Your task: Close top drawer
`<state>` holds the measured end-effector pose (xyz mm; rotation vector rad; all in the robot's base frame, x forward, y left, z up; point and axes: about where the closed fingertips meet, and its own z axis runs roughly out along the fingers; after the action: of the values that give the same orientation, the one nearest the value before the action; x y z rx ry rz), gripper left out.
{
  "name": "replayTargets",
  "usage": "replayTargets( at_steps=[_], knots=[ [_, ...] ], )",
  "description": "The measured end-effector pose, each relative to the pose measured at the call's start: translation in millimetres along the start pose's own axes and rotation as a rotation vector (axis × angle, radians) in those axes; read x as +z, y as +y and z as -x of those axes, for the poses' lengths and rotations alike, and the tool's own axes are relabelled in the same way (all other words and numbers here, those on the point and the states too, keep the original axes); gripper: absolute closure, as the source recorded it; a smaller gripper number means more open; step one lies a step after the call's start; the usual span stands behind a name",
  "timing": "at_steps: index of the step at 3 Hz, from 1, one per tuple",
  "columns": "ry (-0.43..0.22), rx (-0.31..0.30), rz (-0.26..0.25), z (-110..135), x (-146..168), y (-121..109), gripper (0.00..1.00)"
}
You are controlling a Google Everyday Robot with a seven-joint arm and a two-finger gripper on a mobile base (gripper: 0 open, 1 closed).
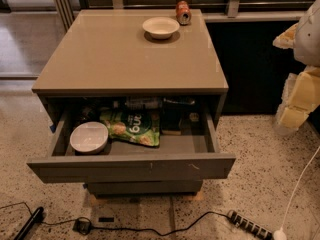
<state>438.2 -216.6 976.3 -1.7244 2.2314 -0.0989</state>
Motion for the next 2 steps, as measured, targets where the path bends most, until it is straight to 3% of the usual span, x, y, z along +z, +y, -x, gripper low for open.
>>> replayTargets(
  at_steps=[1, 2],
  knots=[
    [0.0, 0.0, 0.0, 0.0, 0.0, 0.0, 0.0],
    [0.0, 0.0, 0.0, 0.0, 0.0, 0.0, 0.23]
  ],
)
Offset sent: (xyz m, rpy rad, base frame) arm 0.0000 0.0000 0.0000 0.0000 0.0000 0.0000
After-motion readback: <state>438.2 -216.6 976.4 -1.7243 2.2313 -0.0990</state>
